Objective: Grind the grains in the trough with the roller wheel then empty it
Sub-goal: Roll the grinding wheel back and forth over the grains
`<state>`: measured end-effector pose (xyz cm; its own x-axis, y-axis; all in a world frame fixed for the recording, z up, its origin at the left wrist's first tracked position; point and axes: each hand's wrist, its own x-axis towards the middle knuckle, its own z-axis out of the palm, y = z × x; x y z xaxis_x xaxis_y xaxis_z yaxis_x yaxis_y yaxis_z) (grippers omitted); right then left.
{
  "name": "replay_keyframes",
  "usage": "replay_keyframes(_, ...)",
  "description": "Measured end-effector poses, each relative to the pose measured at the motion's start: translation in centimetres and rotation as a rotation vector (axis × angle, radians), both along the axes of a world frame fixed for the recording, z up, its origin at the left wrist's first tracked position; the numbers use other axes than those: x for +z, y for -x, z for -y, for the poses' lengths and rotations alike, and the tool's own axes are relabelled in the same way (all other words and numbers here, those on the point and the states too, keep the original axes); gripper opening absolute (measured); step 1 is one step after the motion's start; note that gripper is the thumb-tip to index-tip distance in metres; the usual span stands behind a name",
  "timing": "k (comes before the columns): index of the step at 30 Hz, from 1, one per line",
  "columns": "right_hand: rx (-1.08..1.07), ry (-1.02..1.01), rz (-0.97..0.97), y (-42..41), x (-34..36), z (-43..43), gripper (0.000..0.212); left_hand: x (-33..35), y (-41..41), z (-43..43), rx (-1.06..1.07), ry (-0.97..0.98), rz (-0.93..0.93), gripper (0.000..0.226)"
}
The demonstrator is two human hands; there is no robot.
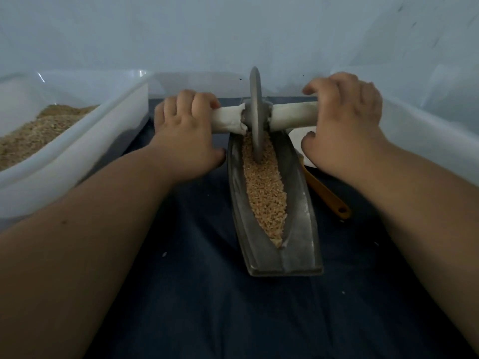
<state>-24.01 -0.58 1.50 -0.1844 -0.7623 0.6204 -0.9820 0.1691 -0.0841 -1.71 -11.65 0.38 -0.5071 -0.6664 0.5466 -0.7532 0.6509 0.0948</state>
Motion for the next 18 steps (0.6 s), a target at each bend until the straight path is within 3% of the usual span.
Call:
replay_keyframes(3, 0.104, 0.015, -0.057, -0.3, 0.3, -0.3, 0.048, 0.5, -0.7, 0.1, -0.110, -0.134, -0.019, 0.055)
replay_keyframes(5, 0.103, -0.034, -0.065, -0.4, 0.9, -0.4, 0.042, 1.4, -0.9, 0.3, -0.132, -0.122, 0.007, 0.044)
replay_keyframes(9, 0.140, -0.310, -0.055, 0.2, 3.4, -1.8, 0.038, 4.2, -1.8, -0.4, -0.199, -0.241, 0.217, 0.025)
replay_keyframes(13, 0.213, -0.646, -0.046, -0.2, 5.9, -5.2, 0.030, 6.5, -3.1, -2.4, -0.257, -0.381, 0.404, 0.031)
replay_keyframes(16, 0.219, -0.664, -0.113, -0.8, 6.2, -6.0, 0.024, 7.0, -3.2, -3.6, -0.241, -0.439, 0.447, 0.040)
replay_keyframes(18, 0.196, -0.616, -0.125, -0.5, 5.5, -5.4, 0.031, 6.8, -3.1, -3.6, -0.219, -0.429, 0.452, 0.040)
